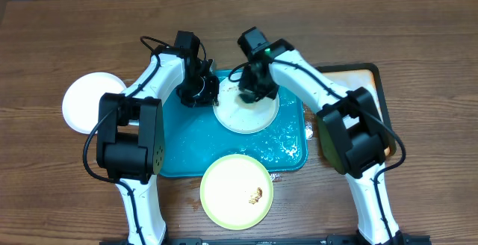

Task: Clean dirty plates on tray and stack at the side

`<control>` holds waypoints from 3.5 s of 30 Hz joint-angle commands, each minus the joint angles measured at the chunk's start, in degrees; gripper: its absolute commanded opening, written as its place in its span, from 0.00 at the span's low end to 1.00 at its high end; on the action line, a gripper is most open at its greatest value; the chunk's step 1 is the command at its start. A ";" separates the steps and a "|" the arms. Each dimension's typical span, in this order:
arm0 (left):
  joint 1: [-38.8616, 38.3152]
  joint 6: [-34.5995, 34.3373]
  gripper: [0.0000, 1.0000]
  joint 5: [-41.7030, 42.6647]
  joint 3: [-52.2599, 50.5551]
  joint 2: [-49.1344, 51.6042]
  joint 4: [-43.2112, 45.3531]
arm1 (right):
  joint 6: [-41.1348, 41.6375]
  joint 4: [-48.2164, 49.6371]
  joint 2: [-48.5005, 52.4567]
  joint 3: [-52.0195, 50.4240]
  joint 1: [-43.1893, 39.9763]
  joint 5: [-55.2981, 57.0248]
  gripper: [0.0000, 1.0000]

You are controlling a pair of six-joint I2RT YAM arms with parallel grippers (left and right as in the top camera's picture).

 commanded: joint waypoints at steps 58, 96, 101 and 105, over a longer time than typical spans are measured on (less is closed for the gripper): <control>0.55 0.11 0.04 -6.60 -1.60 3.76 -1.03 | -19.58 1.84 3.74 3.21 4.66 -14.67 0.04; 0.57 -0.44 0.04 -6.64 -1.60 3.76 -1.22 | -16.76 -11.39 3.72 5.55 -2.21 11.54 0.04; 0.59 -1.22 0.04 -6.80 -1.60 3.65 -1.18 | -18.03 -19.04 3.72 16.35 -1.97 12.24 0.04; 0.63 -1.18 0.04 -6.84 -1.11 2.95 -1.27 | -19.76 -25.51 3.72 29.46 -1.97 12.15 0.04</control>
